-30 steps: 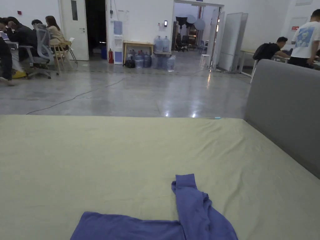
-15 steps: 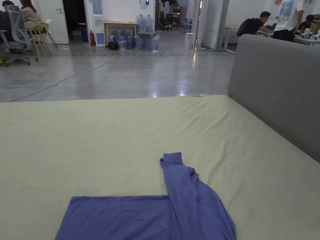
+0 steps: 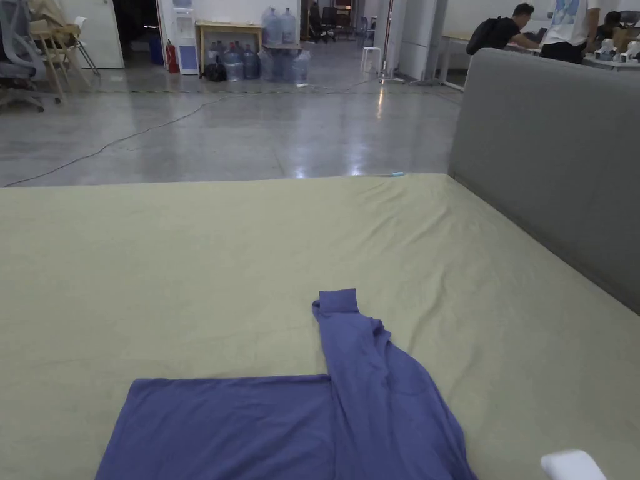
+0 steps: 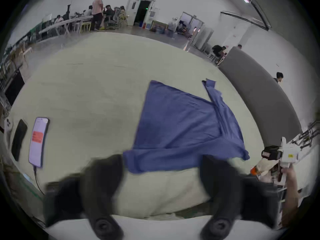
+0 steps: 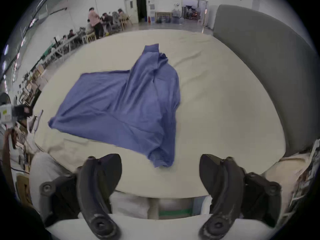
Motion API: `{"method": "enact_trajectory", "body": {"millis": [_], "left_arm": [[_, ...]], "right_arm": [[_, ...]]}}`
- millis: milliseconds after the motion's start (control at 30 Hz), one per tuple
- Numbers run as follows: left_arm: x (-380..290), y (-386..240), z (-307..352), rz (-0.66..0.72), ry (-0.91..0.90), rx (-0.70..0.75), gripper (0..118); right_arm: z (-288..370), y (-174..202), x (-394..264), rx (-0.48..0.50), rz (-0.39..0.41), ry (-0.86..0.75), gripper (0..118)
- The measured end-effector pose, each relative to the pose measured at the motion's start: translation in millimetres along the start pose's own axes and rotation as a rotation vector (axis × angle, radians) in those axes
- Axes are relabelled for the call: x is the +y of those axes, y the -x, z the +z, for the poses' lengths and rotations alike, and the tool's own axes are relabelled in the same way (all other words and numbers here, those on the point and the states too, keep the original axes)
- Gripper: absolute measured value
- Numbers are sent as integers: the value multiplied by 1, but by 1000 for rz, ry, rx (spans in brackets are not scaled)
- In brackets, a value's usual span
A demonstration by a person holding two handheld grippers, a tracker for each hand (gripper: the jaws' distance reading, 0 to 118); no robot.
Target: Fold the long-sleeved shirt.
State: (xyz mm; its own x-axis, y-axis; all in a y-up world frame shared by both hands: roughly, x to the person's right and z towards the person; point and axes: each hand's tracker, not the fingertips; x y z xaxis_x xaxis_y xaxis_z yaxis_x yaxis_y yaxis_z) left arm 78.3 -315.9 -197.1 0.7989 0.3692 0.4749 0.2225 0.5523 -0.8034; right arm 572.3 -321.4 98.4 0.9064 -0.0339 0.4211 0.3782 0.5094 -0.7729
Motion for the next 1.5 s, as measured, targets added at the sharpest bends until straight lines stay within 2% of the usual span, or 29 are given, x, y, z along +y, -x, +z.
{"method": "enact_trajectory", "body": {"millis": [33,67,100,133,200,367,400,433,467,500,533,567,633,733,767,800,833,933,967,1000,1100,1300,1367,1500], "left_arm": [[-4,-9,-4,-3,-5,16,58],[-7,-18,-8,-32,-10,67,6],[-8,-25,-13,-39,-8,76,0],[-7,-28,-18,-43,-8,58,0],[2,-39,-25,-56,-12,26,0],[36,-54,-46,-129,-33,27,0],[44,-53,-53,-128,-39,17,0],[48,-53,-59,-121,-42,0,0],[52,-54,-65,-108,-41,-17,0],[54,-55,-71,-93,-42,-32,0],[57,-54,-77,-86,-40,-42,0],[58,-54,-83,-79,-35,-53,0],[56,-55,-90,-76,-27,-59,0],[49,-53,-96,-96,19,-56,0],[45,-51,-98,-102,25,-53,0],[42,-49,-99,-107,34,-47,0],[40,-47,-101,-105,46,-35,0],[35,-40,-103,-86,63,-25,0],[34,-39,-103,-77,66,-29,0],[34,-38,-103,-76,64,-30,0],[35,-39,-104,-86,65,-28,0],[30,-38,-103,-88,64,-43,0],[27,-36,-105,-84,74,-41,0],[27,-38,-102,-68,85,-53,0]], "right_arm": [[-1,3,-4,31,-8,-5,83],[-6,9,-6,38,-28,-5,43],[-15,16,-6,51,-63,0,0],[-19,19,-5,-3,-67,12,0],[-35,28,10,106,-62,31,0],[-85,48,113,165,-22,4,0],[-100,54,141,201,-22,-4,12],[-116,60,169,217,-27,3,43],[-137,68,199,220,-25,27,93],[-160,73,226,222,-20,68,114],[-181,78,247,216,-22,85,117],[-200,83,269,209,-24,74,117],[-238,93,299,125,-13,134,115],[-283,95,323,44,-23,204,99],[-296,94,328,5,-24,241,85],[-306,93,329,-30,-29,252,65],[-310,91,329,-51,-24,259,38],[-310,86,326,-90,-29,264,10],[-301,83,324,-58,-39,228,5],[-294,82,323,-9,-32,207,3],[-270,80,322,-32,1,175,0],[-190,79,313,47,56,27,0],[-156,79,303,45,88,-24,0],[-88,73,265,110,71,-103,0]]}}
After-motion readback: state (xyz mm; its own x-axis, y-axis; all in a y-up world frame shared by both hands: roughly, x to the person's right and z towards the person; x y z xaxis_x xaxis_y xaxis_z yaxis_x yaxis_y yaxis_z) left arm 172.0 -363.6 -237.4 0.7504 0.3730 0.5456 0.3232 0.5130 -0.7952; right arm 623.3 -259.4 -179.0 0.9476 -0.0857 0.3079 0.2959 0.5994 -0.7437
